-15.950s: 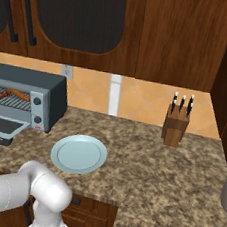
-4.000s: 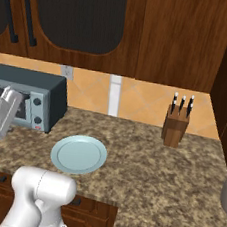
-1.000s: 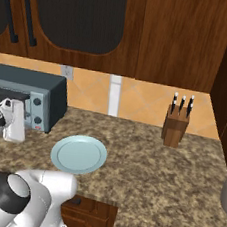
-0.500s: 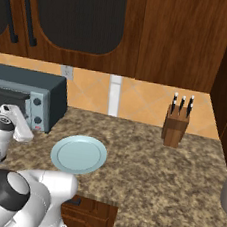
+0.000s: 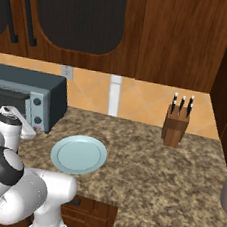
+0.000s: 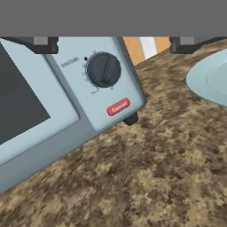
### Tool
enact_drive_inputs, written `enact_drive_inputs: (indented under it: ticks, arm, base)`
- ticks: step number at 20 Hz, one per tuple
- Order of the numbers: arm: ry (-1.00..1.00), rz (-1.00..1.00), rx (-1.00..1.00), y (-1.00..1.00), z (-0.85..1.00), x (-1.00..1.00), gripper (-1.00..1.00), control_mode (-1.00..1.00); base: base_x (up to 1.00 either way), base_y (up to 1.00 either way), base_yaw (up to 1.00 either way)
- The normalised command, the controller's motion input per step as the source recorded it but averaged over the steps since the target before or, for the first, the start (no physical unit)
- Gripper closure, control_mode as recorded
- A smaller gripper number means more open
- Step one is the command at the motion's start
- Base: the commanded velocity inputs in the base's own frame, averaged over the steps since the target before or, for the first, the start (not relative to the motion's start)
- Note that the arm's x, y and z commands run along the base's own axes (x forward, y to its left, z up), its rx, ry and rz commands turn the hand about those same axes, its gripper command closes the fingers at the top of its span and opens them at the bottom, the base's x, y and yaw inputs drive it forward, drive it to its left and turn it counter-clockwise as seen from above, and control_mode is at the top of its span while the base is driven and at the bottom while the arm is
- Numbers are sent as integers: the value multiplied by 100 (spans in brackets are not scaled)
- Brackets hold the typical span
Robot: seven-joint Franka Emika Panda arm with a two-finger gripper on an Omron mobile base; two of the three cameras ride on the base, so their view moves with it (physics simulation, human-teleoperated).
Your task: Pick up the kebab skewer and baguette bread, and place them inside the toaster oven. Close the toaster oven door and start by setting the timer.
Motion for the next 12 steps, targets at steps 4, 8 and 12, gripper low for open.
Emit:
enact_drive_inputs:
  ticks: [4, 8, 12]
  arm:
    - [0, 1, 0, 4, -11, 7, -100, -100]
    - [-2, 0, -1, 0, -1, 0, -100, -100]
    - [-5, 0, 0, 0, 0, 14, -100, -100]
  base:
    - [0, 0, 0]
    - [0, 0, 0]
    - [0, 0, 0]
